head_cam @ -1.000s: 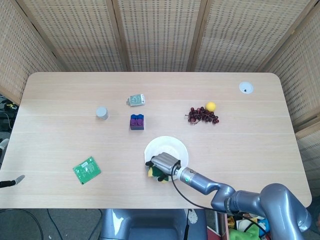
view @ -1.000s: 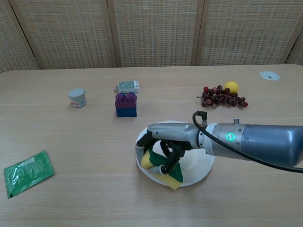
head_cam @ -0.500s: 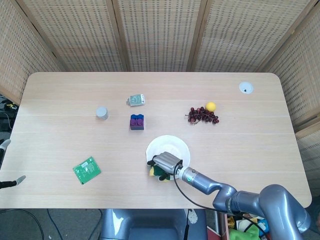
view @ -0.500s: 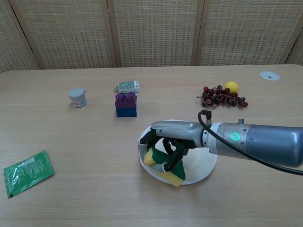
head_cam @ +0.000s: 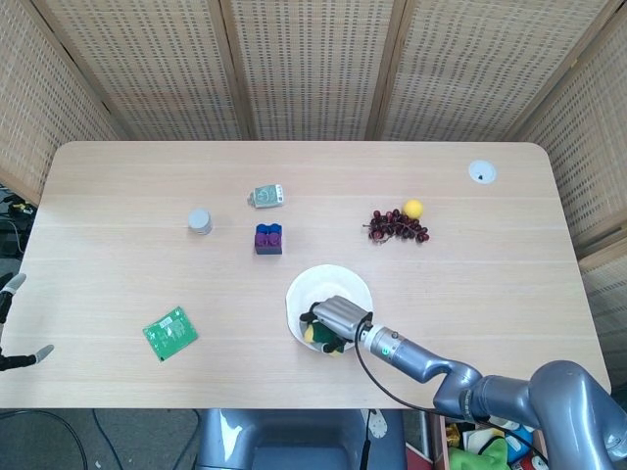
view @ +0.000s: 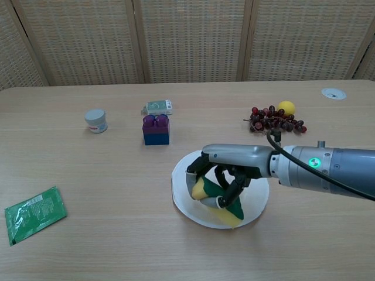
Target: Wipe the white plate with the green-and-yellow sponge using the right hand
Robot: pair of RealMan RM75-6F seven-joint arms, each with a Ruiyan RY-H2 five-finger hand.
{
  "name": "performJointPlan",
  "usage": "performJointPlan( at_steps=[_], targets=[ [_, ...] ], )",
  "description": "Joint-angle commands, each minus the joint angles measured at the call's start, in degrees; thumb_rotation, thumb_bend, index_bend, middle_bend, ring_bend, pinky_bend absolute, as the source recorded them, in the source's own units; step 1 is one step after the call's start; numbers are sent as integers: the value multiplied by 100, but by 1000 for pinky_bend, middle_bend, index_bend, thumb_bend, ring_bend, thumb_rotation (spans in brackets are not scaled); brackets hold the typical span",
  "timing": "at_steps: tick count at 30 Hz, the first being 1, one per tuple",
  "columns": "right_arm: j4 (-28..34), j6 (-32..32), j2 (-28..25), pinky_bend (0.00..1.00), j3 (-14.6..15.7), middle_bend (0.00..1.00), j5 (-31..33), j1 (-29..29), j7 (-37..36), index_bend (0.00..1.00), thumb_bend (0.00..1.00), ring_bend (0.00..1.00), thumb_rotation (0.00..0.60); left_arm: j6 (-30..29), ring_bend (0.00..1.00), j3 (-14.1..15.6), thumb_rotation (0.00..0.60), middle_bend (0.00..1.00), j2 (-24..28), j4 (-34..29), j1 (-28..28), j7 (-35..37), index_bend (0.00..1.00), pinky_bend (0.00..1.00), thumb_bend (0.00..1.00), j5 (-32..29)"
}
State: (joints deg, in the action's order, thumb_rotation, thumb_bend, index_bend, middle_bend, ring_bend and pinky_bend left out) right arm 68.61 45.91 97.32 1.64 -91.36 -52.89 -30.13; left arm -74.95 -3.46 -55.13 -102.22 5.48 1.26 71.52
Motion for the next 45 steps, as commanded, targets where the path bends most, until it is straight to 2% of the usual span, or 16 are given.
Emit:
performJointPlan(
  at_steps=[1,24,28,37,45],
  targets=[
    [-70,-34,84,623,34,523,3,15,-10,496,434,334,600,11,0,0,600,0,-6,-1,8,-15,0,0,0,-14],
    [-507,-98,375,623,83,525,4,47,-140,499,440,334,600,69,0,16,600,0,-41,14,44,-68,0,0,0,-39],
    [-455,-7,349,623,55,525,-27,52,-152,499,443,334,600,57,0,22,600,0,-33,2,37,-60,0,0,0,-26],
    [-91,99,202,623,-266,525,119,-28,85,499,444,334,600,26,0,35,600,0,2,-8,17,13,0,0,0,35],
    [-187,-178,363,623,-203,529,254,-38,256,504,445,334,600,25,0,28,600,0,13,5,15,42,0,0,0,24]
  ],
)
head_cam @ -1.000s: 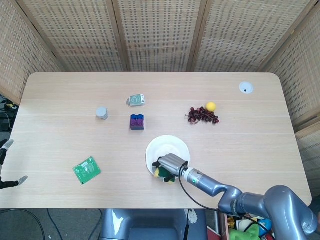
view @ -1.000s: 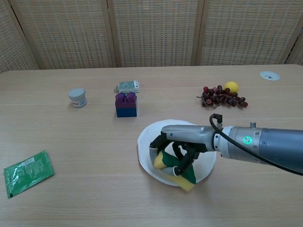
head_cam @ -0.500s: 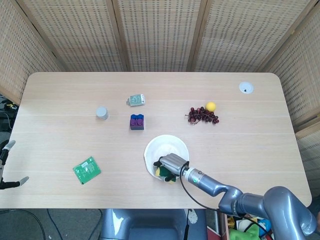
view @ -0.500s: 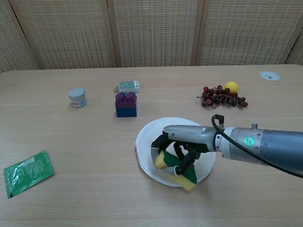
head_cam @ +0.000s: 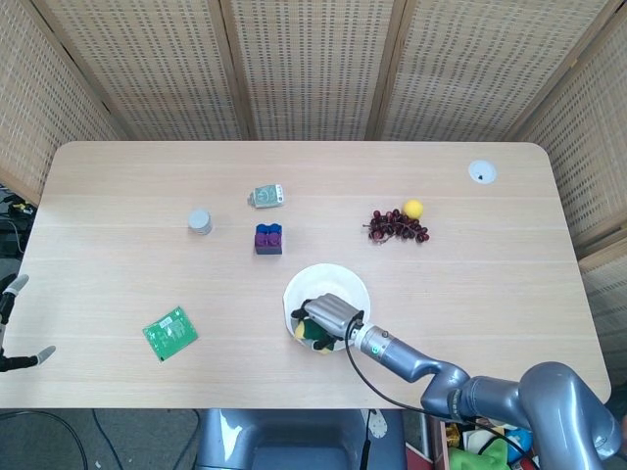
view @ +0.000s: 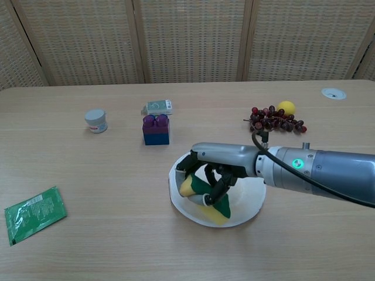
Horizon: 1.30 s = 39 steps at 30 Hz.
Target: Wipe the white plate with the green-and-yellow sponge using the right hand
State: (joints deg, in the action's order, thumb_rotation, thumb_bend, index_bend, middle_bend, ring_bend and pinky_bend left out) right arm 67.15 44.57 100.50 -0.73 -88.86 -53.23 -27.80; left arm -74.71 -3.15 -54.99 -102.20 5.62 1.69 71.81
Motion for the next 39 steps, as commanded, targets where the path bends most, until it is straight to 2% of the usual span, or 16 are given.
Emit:
performJointPlan(
  at_steps=[1,19,22,25,30,39],
  targets=[
    [-60,-88,82,623,75,529,-11,-9,23,504,445,334,600,13,0,-5,600,0,-3,8,5,-3,0,0,0,-21],
    [-434,-101,280,623,188,530,-122,12,-183,504,445,334,600,73,0,-11,600,0,-32,25,38,-42,0,0,0,-84],
    [-323,9,223,623,100,530,-135,-5,-176,504,445,334,600,55,0,-10,600,0,-18,18,29,-19,0,0,0,-64],
    [-117,81,125,623,-117,531,-67,-78,-89,504,444,334,600,32,0,-5,600,0,9,3,13,40,0,0,0,-26],
    [75,-60,61,623,-302,531,140,-156,171,504,445,334,600,4,0,1,600,0,43,3,-8,130,0,0,0,28],
    [-135,-425,274,623,-264,531,371,-203,503,504,445,334,600,40,0,4,600,0,74,29,-9,230,0,0,0,34]
  ],
)
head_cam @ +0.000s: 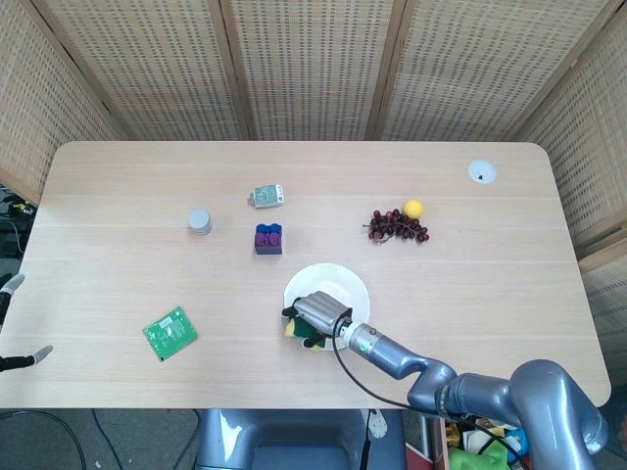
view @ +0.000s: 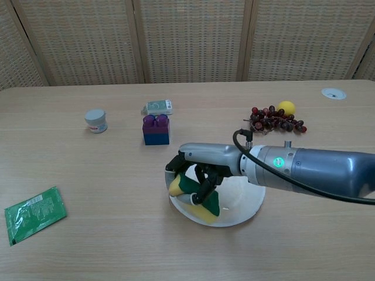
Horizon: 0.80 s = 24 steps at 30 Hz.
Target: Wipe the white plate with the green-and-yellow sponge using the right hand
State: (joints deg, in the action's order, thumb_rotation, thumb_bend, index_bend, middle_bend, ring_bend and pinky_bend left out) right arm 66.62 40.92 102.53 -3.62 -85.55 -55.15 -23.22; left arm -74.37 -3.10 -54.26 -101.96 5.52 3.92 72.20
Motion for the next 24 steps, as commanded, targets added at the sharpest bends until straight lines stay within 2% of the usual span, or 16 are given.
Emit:
performJointPlan(
  at_steps=[1,14,24],
  targets=[
    [-114,-68,93,623,26,531,48,-8,42,504,445,334,600,8,0,-2,600,0,0,9,3,9,0,0,0,-7],
    [-477,-133,283,623,158,531,-36,29,-136,504,445,334,600,54,0,-11,600,0,-14,38,25,-7,0,0,0,-55],
    [-535,140,209,624,221,532,-209,134,-438,504,446,334,600,41,0,12,600,0,-29,30,18,-35,0,0,0,-16]
  ],
)
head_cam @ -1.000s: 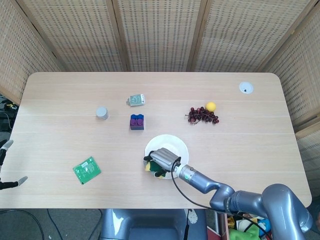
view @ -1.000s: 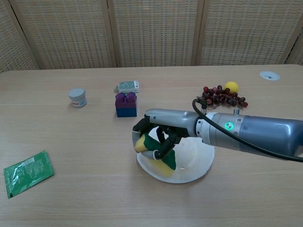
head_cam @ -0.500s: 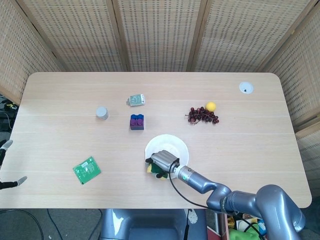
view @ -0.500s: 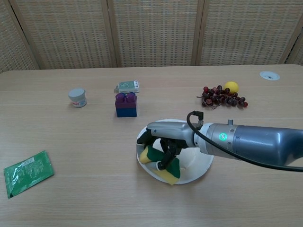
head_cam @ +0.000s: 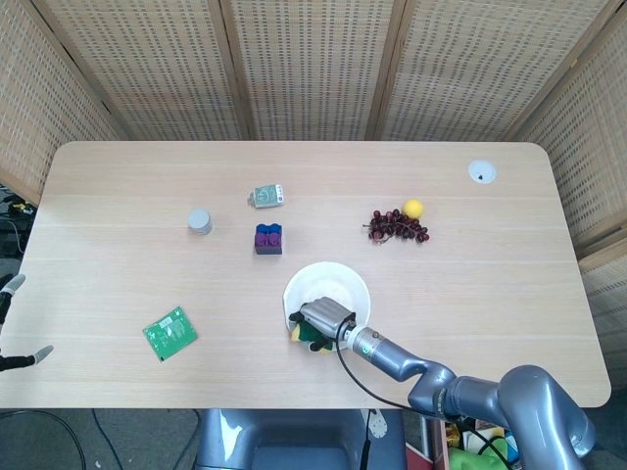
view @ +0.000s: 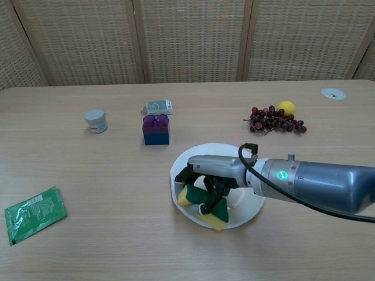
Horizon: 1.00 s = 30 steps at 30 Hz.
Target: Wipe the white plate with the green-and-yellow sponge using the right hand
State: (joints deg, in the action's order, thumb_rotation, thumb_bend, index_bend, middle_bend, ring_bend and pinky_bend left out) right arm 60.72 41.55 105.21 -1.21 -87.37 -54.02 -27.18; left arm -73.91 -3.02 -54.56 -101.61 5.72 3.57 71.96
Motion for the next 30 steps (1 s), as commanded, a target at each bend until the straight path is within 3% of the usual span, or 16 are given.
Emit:
performJointPlan(
  at_steps=[1,10,16,19,23,30],
  targets=[
    [140,167,-130,624,-71,532,-32,31,-59,504,446,334,600,-12,0,6,600,0,4,-10,-6,7,0,0,0,23],
    [1160,649,-1099,626,-388,533,203,265,437,504,446,334,600,-67,0,46,600,0,85,-37,-53,196,0,0,0,186],
    [1684,1043,-1813,632,-422,533,541,676,1341,504,446,334,600,-95,0,77,600,0,128,-51,-72,295,0,0,0,305],
    [1636,1227,-2104,633,-369,533,847,957,2102,504,446,334,600,-141,0,112,600,0,133,-71,-92,291,0,0,0,409],
    [1530,1220,-2157,633,-324,533,1140,1131,2594,504,446,334,600,-183,0,129,600,0,122,-74,-108,266,0,0,0,452],
    [1137,1180,-1947,632,-209,533,1305,1306,2959,504,446,334,600,-254,0,143,600,0,96,-83,-138,202,0,0,0,480]
  ],
)
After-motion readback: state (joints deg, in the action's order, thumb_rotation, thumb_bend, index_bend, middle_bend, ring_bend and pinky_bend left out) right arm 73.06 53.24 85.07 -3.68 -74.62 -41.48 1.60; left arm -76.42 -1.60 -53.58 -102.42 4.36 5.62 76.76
